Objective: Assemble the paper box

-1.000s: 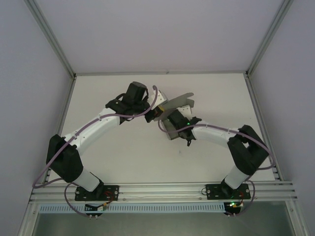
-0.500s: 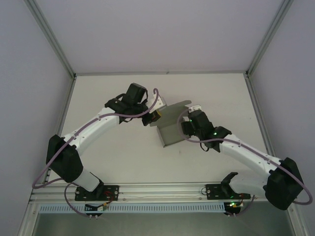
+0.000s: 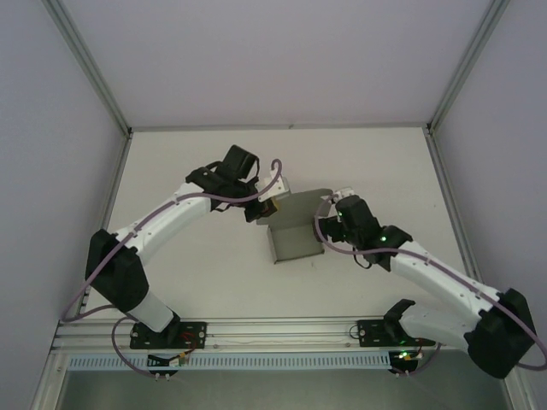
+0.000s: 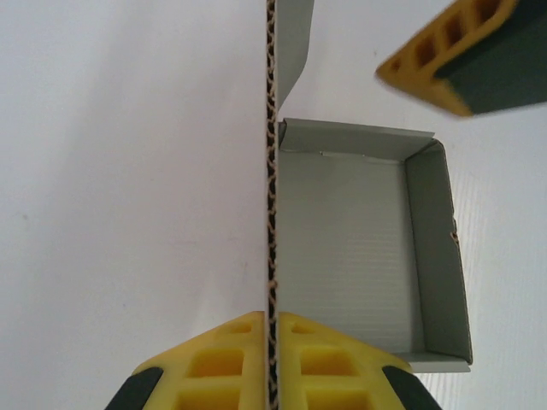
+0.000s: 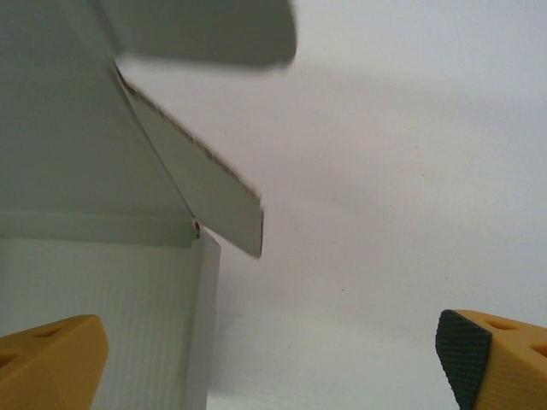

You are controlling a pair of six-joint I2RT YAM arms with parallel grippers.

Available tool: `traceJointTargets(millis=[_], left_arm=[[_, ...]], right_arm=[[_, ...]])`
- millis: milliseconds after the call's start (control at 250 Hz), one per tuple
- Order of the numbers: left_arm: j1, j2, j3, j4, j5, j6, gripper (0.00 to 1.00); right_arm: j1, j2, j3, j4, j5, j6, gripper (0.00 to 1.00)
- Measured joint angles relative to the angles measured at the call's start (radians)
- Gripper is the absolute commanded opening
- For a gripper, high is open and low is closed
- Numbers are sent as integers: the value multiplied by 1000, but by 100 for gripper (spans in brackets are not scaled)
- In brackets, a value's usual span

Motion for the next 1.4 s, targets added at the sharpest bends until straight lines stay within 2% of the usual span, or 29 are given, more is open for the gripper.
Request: traceJointTargets(millis=[188, 323, 431, 475, 559, 631, 663, 818, 982, 1102, 1298, 1401], left_arm=[[3, 96, 8, -40, 32, 138, 3], [5, 160, 66, -86, 43, 212, 14], [8, 192, 101, -114, 40, 241, 35], [8, 192, 104, -119, 37, 237, 49], [10, 189, 105, -123, 29, 243, 68], [10, 186, 105, -127, 12, 237, 80], [10, 183, 105, -130, 4, 230, 82], [10, 141, 89, -134, -73, 176, 83], [23, 82, 35, -115, -171, 104, 77], [38, 80, 21, -124, -186, 72, 73], [43, 80, 21, -146, -175, 50, 64], [41, 83, 23, -162, -169, 47, 58]], right_arm=[[-27, -168, -52, 1, -33, -1, 100], [-32, -175, -51, -5, -62, -14, 100], [-37, -129, -37, -34, -82, -37, 100], [-38, -104, -21, -45, -90, -52, 100], [-38, -63, 13, -58, -103, -87, 100], [-39, -32, 46, -68, -116, -123, 99], [-39, -20, 63, -74, -118, -142, 98], [-47, 48, 159, -106, -153, -231, 96], [-51, 150, 229, -148, -204, -299, 88], [-51, 219, 237, -179, -218, -330, 73], [-55, 274, 237, -210, -225, -357, 42], [-58, 278, 240, -219, -233, -361, 37]])
